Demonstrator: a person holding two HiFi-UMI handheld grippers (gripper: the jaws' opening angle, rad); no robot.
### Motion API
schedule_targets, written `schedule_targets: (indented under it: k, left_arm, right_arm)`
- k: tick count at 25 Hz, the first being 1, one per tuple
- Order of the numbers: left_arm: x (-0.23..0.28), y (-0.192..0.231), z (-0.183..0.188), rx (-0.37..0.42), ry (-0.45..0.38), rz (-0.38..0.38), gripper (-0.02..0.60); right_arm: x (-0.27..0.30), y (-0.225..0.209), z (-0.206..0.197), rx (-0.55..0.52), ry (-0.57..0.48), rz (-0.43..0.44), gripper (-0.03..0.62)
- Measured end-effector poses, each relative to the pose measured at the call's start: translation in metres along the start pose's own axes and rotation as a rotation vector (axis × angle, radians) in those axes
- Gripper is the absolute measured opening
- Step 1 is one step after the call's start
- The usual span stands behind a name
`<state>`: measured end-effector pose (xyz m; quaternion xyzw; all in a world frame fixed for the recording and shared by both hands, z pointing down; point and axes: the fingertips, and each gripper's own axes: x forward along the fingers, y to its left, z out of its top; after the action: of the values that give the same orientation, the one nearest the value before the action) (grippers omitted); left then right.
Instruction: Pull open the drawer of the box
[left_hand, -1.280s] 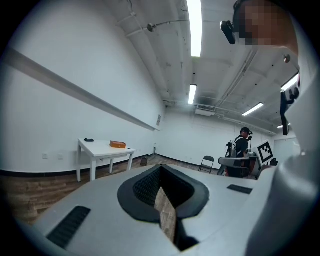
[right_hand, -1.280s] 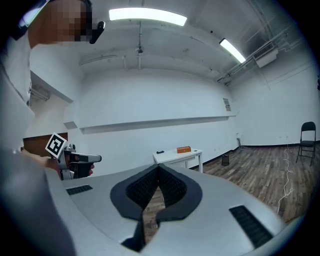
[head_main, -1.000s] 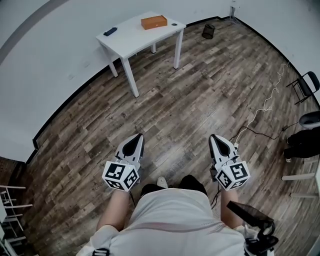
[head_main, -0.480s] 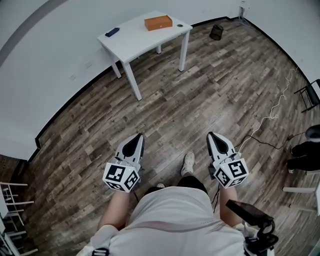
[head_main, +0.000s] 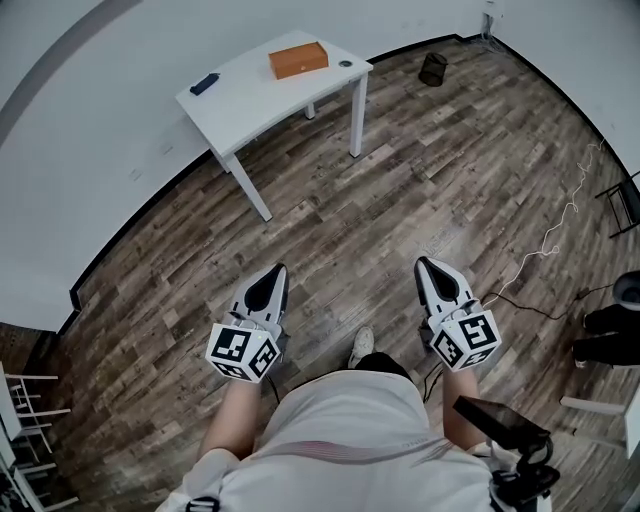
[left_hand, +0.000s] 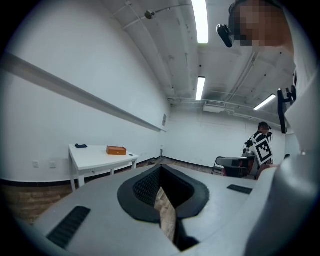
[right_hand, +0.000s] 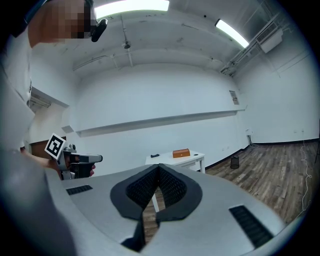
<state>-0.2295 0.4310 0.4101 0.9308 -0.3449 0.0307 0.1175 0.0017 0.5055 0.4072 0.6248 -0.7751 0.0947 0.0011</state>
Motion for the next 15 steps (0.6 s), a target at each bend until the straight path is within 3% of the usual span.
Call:
schedule_targets:
  k: [6,15]
  left_arm:
    - [0.066,-0.021,0.016,0.021,-0.014,0.021,0.011]
    - [0.116,-0.018,0.016,0.017,0.001,0.036,0.011]
  right_arm:
    - [0.017,-0.076,0.018,0.000,-0.003,0.011,-0.002]
    - [0.046,-0.111,0.008,0.030,0.006,0.046,-0.002]
